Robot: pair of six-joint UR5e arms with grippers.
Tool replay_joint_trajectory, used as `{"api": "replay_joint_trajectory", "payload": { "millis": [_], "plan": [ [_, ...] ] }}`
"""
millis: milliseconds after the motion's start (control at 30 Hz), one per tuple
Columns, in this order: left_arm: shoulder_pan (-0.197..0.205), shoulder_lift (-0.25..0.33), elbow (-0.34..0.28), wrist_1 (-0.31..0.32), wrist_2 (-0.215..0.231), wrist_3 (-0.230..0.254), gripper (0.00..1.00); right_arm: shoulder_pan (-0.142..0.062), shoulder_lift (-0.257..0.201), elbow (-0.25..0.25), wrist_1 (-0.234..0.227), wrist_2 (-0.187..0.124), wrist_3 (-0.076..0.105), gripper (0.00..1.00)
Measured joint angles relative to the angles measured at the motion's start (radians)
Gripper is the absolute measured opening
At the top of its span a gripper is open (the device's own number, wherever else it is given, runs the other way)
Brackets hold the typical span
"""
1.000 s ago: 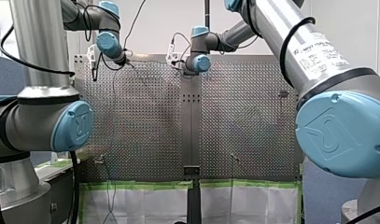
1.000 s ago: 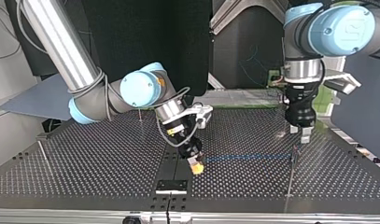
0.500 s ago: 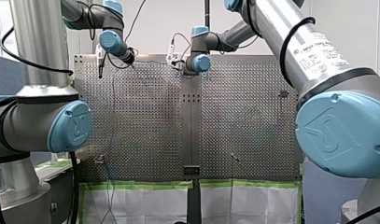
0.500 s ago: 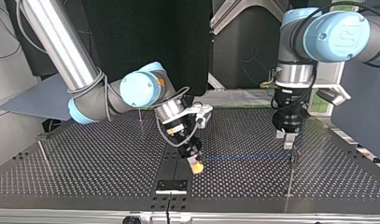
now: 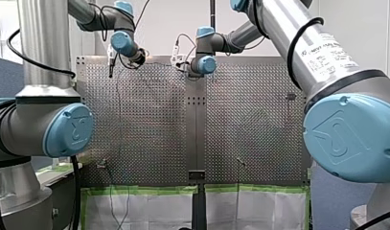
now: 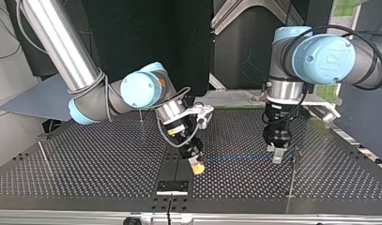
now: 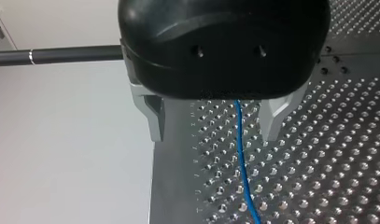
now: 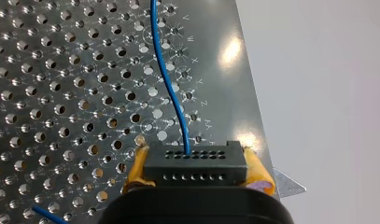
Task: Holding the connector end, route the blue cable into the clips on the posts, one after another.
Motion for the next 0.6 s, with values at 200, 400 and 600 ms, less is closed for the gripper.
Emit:
{"api": "replay_joint_trajectory", "payload": {
  "millis": [200, 400, 600],
  "plan": [
    [-0.013, -0.056, 0.043, 0.001, -0.013, 0.000, 1.00, 0.000, 0.000, 0.000, 0.000, 0.000, 0.000, 0.00],
    [-0.016, -0.104, 0.061, 0.004, -0.031, -0.002, 1.00, -0.001, 0.000, 0.000, 0.000, 0.000, 0.000, 0.00],
    [-0.011, -0.119, 0.063, 0.028, -0.048, -0.016, 1.00, -0.001, 0.000, 0.000, 0.000, 0.000, 0.000, 0.00]
  ]
}}
